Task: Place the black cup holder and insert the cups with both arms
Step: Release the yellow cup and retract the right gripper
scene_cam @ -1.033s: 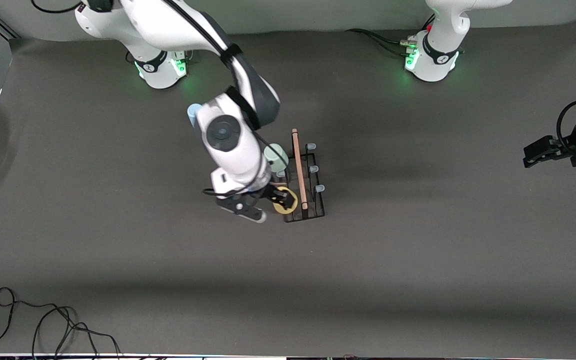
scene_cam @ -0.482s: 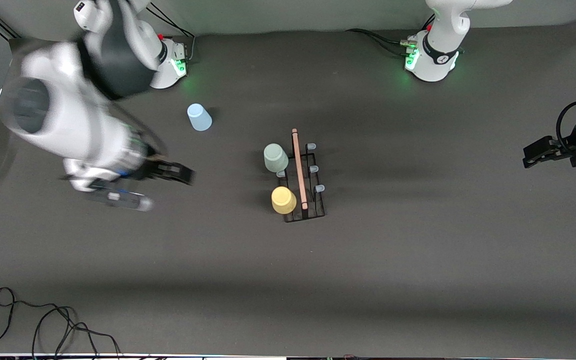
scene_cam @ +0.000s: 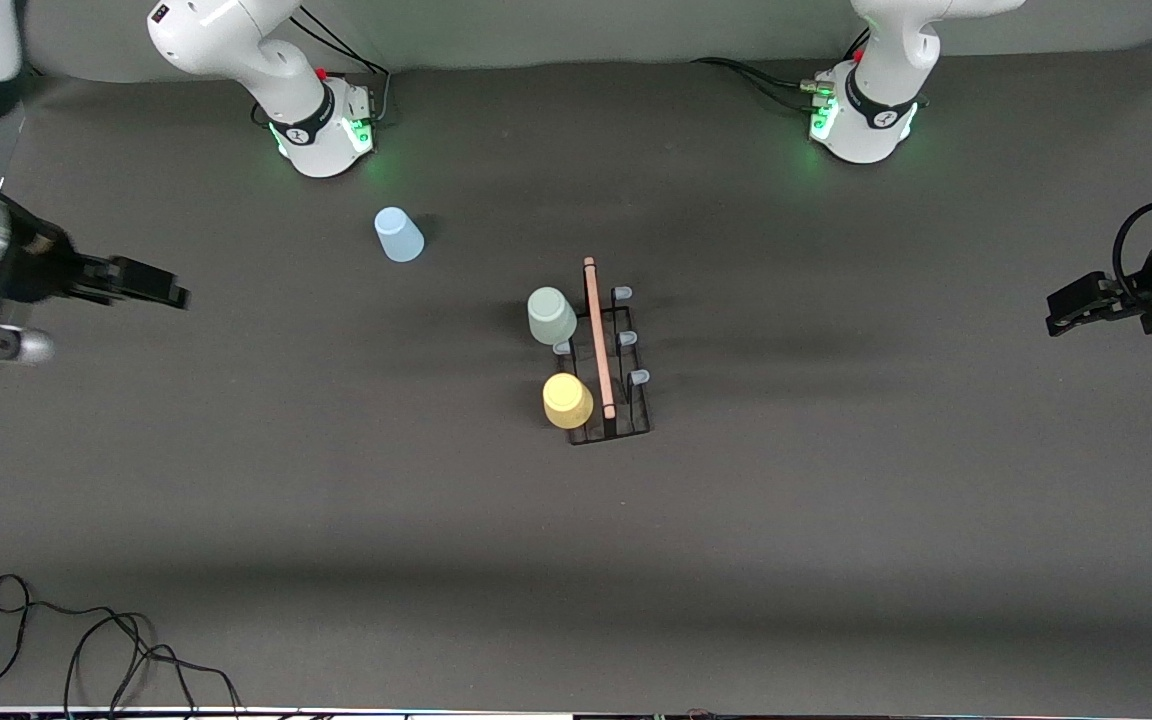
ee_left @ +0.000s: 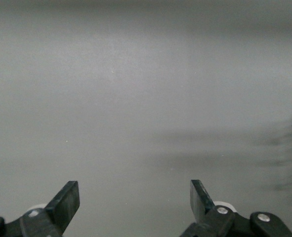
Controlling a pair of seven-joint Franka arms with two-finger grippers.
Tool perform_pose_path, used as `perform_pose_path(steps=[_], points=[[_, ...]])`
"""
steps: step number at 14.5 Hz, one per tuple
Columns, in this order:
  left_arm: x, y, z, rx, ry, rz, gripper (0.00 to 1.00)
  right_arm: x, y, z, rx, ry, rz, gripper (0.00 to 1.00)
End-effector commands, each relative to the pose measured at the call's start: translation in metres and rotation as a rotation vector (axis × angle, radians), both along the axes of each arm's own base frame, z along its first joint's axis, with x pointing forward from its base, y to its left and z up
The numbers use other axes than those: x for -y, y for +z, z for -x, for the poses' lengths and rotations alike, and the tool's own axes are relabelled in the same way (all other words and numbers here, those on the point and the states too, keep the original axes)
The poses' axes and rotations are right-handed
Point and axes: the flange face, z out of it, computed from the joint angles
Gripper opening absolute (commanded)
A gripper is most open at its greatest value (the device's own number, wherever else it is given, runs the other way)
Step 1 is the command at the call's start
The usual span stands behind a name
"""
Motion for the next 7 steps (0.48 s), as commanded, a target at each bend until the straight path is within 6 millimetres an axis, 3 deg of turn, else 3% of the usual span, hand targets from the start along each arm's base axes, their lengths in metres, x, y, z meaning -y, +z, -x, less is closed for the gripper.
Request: perform_pose_path(steps=[1, 7], points=[[-0.0017, 0.0056, -0.0004, -0.003, -0.014, -0.014, 1.0, 0.0031, 0.008, 0.0025, -0.004, 0.1, 0.097, 1.0], [-0.0009, 0.0051, -0.0004, -0.003, -0.015, -0.014, 1.0, 0.0013, 0.0072, -0.0007, 0.016, 0.115, 0.105, 1.0]])
